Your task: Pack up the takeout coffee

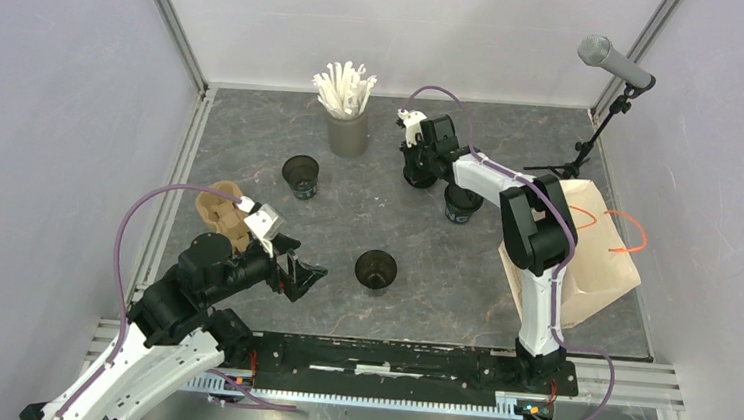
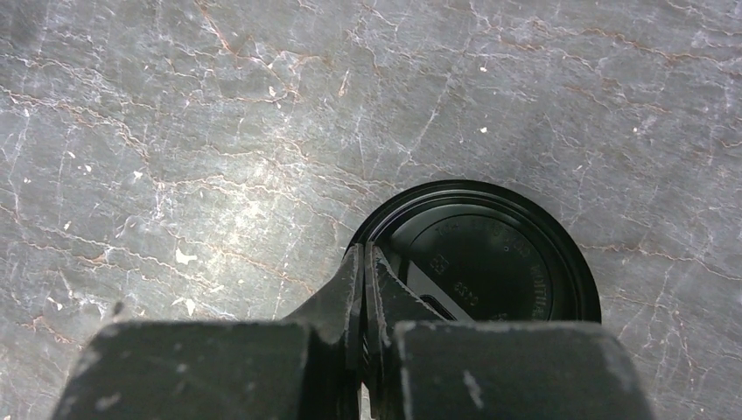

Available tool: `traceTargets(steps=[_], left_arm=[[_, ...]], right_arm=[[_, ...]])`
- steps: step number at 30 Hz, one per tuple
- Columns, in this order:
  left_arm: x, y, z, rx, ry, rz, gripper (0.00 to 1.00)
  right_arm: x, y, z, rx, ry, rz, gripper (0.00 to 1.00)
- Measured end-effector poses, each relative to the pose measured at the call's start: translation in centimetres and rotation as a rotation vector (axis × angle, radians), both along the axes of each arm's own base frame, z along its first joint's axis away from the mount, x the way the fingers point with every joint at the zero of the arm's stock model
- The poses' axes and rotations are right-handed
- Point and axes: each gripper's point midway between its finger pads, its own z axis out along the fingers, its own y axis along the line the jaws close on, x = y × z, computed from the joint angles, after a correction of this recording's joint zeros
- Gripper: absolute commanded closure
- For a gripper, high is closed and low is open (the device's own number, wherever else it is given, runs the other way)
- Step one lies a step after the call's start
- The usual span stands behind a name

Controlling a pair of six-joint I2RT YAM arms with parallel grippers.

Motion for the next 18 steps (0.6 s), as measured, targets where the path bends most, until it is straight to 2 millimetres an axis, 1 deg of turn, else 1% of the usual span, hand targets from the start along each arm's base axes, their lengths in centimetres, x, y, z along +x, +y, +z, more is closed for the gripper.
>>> traceTargets(steps=[4,5,6,10,13,18], left_arm=[[0.0,0.0,0.0,0.0,0.0,0.0,0.05],[0.0,0.0,0.0,0.0,0.0,0.0,0.05],[0.0,0.0,0.0,0.0,0.0,0.0,0.05],[0.0,0.0,0.0,0.0,0.0,0.0,0.05],[0.0,0.0,0.0,0.0,0.0,0.0,0.05],[0.0,0.0,0.0,0.0,0.0,0.0,0.04]], right_arm=[[0.0,0.1,0.3,0.005,-0.004,0.003,0.98],[0.0,0.1,0.5,0.007,-0.008,0.002,0.96],[0.0,0.1,0.8,0.009,-0.012,0.002,0.92],[0.3,0.1,2.5,0.023,-0.045,-0.001,0.79],[0.5,0.2,3.4,0.031,-0.065,-0.002,0.76],[0.3,0.3,3.2,0.029,-0.061,0.001,0.7]])
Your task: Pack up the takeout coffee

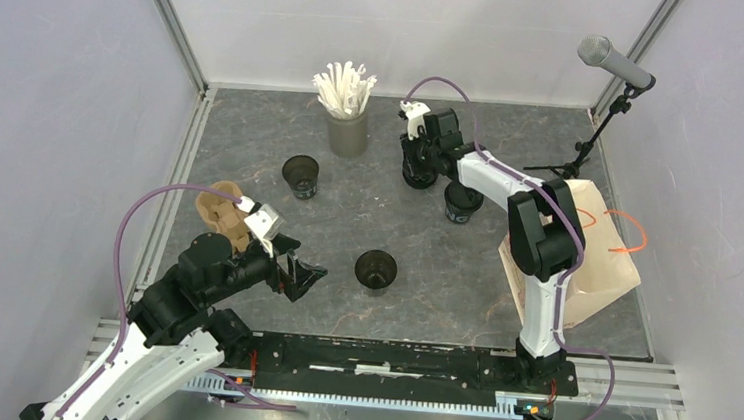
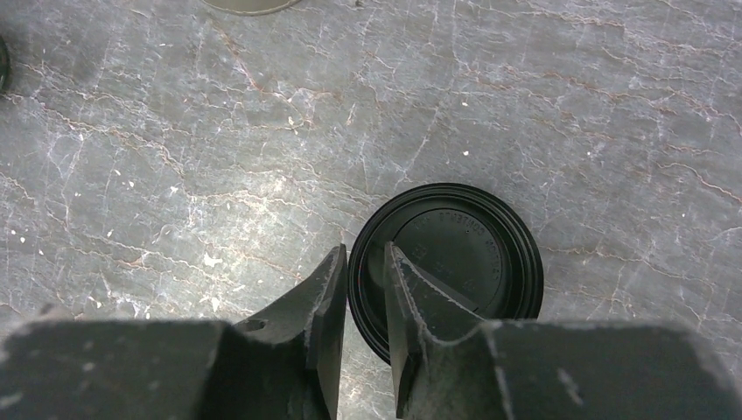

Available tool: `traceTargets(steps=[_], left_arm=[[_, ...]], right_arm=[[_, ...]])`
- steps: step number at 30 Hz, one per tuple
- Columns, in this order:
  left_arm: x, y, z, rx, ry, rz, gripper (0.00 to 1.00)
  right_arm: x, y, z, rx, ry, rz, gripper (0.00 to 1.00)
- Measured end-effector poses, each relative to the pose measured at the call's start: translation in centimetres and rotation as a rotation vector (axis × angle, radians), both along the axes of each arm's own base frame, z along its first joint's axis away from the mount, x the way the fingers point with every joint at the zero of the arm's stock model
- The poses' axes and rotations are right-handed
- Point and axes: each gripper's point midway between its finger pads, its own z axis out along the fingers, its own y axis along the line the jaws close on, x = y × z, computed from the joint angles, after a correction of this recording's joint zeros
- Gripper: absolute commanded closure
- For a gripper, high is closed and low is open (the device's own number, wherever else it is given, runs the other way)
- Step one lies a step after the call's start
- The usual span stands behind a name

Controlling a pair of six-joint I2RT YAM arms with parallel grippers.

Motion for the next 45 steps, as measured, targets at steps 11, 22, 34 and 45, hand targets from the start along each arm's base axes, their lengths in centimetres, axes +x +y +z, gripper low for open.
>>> traceTargets(steps=[11,22,34,45], left_arm=[[0.0,0.0,0.0,0.001,-0.001,0.003,0.04],[0.1,0.1,0.0,0.002,-0.001,0.007,0.04],[0.1,0.1,-0.1,0.003,0.0,0.007,0.04],[0.1,0.1,-0.1,0.004,0.001,0.007,0.04]], right_arm=[[-0.4,0.6,-1.1,-0.013,0.017,0.01,0.71],[-0.7,0.3,-3.3,-0.045,0.058,0.003,0.79],[-0.8,0.6,-3.2,-0.021,0.068,0.004,0.85],[-1.0,1.4,-2.8,0.024,0.082,0.008,0.82]])
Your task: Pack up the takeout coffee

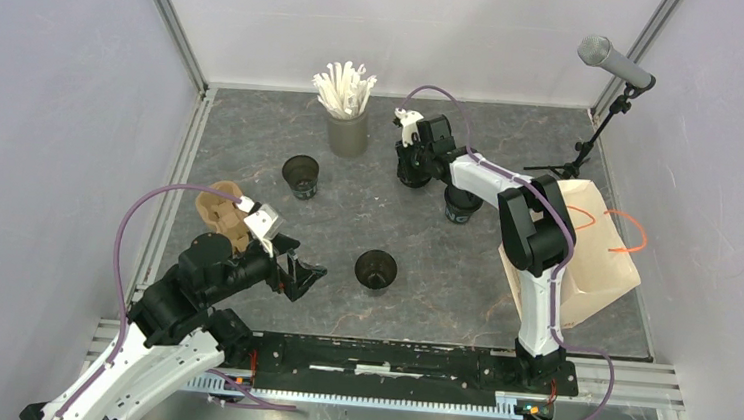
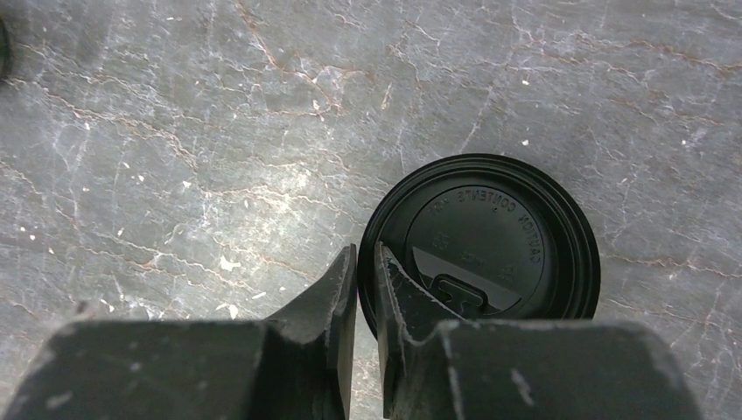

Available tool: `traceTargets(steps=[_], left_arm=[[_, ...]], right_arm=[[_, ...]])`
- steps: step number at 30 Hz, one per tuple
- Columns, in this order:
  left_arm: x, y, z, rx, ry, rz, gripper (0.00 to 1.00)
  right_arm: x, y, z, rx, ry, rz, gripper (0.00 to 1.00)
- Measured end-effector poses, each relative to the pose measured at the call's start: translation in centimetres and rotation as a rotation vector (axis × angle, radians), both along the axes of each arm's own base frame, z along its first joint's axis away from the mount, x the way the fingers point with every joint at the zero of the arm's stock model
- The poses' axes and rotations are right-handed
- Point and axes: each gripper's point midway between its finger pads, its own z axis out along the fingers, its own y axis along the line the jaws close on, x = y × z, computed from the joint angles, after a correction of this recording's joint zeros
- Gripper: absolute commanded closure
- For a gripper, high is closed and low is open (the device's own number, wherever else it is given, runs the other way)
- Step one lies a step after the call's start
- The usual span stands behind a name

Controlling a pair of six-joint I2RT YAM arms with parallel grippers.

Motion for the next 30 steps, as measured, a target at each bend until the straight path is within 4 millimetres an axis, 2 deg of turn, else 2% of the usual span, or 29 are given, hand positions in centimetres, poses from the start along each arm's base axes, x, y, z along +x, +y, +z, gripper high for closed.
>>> traceTargets(steps=[3,7,10,12,15,19,22,27,30], left_arm=[[0.0,0.0,0.0,0.0,0.0,0.0,0.04],[0.0,0.0,0.0,0.0,0.0,0.0,0.04],[0.0,0.0,0.0,0.0,0.0,0.0,0.04],[0.0,0.0,0.0,0.0,0.0,0.0,0.04],[0.0,0.0,0.0,0.0,0.0,0.0,0.04],[0.0,0.0,0.0,0.0,0.0,0.0,0.04],[0.0,0.0,0.0,0.0,0.0,0.0,0.04],[0.0,0.0,0.0,0.0,0.0,0.0,0.04],[0.0,0.0,0.0,0.0,0.0,0.0,0.04]], right_arm=[[0.1,0.2,0.2,0.013,-0.001,0.001,0.83],[0.1,0.5,0.3,0.028,-0.003,0.0,0.88],[0.2,0.6,0.4,0.035,-0.005,0.0,0.82],[0.2,0.7,0.5,0.042,-0.005,-0.001,0.81],[0.2,0.7,0.5,0.044,-0.005,-0.003,0.86],[0.2,0.7,0.6,0.049,-0.002,-0.007,0.82],[0.2,0.8,0.6,0.052,0.001,-0.007,0.88],[0.1,1.0,0.6,0.061,0.006,-0.003,0.92],[0.1,1.1,0.7,0.07,0.005,-0.001,0.99]])
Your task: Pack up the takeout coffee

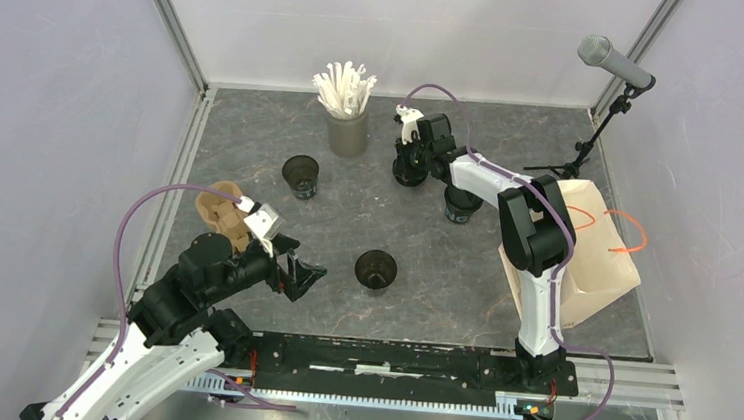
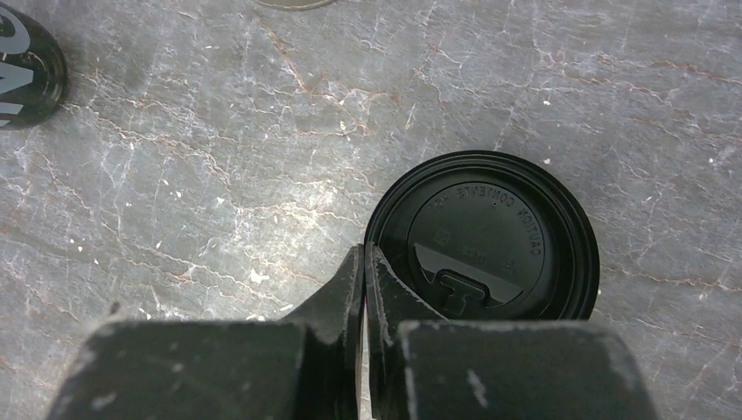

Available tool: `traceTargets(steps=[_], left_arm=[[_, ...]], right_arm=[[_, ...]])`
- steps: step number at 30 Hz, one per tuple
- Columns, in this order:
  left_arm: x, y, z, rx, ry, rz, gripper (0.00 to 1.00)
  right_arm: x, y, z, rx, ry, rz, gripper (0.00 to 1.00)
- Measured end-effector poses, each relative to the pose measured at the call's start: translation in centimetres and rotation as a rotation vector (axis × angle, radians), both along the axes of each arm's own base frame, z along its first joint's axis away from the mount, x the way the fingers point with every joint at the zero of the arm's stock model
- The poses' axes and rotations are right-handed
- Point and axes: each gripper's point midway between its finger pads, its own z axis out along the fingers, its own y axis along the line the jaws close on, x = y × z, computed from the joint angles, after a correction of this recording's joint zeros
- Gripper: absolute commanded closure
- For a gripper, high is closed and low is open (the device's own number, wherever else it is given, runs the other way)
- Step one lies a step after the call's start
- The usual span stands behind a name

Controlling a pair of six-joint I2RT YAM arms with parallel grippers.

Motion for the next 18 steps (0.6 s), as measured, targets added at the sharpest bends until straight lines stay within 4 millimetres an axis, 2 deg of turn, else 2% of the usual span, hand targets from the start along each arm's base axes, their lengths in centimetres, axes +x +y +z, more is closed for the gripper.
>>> traceTargets(steps=[6,12,14,18], left_arm=[[0.0,0.0,0.0,0.0,0.0,0.0,0.03],[0.0,0.0,0.0,0.0,0.0,0.0,0.04],[0.0,0.0,-0.01,0.0,0.0,0.0,0.03],[0.0,0.0,-0.01,0.0,0.0,0.0,0.03]], right_arm=[[0.07,0.37,0.29,0.024,0.0,0.001,1.0],[0.22,0.54,0.53,0.043,0.0,-0.006,0.92],[0.27,0.59,0.59,0.047,-0.001,-0.008,0.99],[0.49,0.72,0.8,0.063,-0.009,-0.013,1.0]])
